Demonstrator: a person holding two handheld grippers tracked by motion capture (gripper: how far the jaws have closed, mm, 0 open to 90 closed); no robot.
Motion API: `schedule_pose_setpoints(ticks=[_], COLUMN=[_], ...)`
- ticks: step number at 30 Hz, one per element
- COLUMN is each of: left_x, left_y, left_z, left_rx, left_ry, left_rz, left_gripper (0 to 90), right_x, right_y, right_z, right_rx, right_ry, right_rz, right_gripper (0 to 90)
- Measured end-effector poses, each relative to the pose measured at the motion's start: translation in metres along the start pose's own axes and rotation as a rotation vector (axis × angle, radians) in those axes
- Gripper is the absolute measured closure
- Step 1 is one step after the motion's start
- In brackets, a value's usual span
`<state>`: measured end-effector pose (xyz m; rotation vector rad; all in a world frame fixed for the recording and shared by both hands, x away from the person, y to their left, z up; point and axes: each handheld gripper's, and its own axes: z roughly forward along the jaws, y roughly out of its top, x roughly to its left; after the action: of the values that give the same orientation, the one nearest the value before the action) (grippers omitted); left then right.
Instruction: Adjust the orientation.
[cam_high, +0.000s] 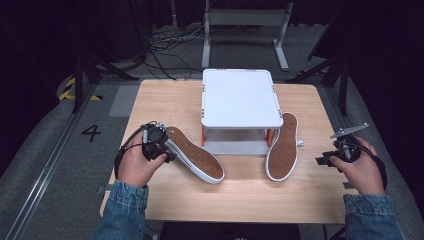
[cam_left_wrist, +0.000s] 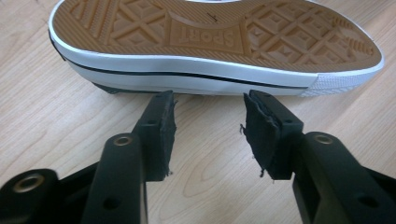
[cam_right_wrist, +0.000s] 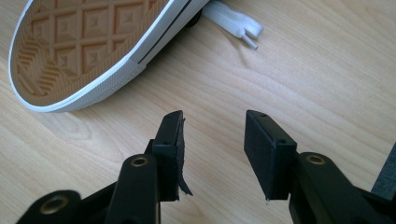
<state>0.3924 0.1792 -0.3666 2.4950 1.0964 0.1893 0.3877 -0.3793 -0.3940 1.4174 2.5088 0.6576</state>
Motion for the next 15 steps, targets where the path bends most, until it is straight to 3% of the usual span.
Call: schedule_pose_setpoints(ticks=[4, 7, 8, 9, 11, 15], left_x=[-0.001, -0.004, -0.009, -0.009, -0.015, -0.018], left_y=[0.004, 0.012, 0.020, 0.020, 0.028, 0.032], left_z=[-0.002, -0.002, 0.000, 0.000, 0.007, 0.014], left_rx=[-0.001, -0.041, -0.062, -0.062, -0.068, -0.040], left_ry=[0.016, 0.005, -0.025, -0.025, -0.049, -0.036], left_rz=[-0.010, -0.012, -0.007, -0.007, 0.028, 0.050], left_gripper=[52.4, 52.9, 54.7, 56.5, 60.3, 63.8], right_x=[0.006, 0.011, 0.012, 0.012, 0.014, 0.015], right_y=[-0.003, -0.004, -0.004, -0.004, -0.005, -0.006], right_z=[0.002, 0.005, 0.005, 0.005, 0.003, -0.002], right_rx=[0.009, -0.007, -0.011, -0.017, -0.026, -0.051], right_ry=[0.013, 0.027, 0.022, 0.018, 0.013, 0.008], right_rz=[0.004, -0.007, -0.006, -0.012, -0.016, -0.015], right_gripper=[63.6, 66.5, 67.3, 68.6, 71.6, 71.5])
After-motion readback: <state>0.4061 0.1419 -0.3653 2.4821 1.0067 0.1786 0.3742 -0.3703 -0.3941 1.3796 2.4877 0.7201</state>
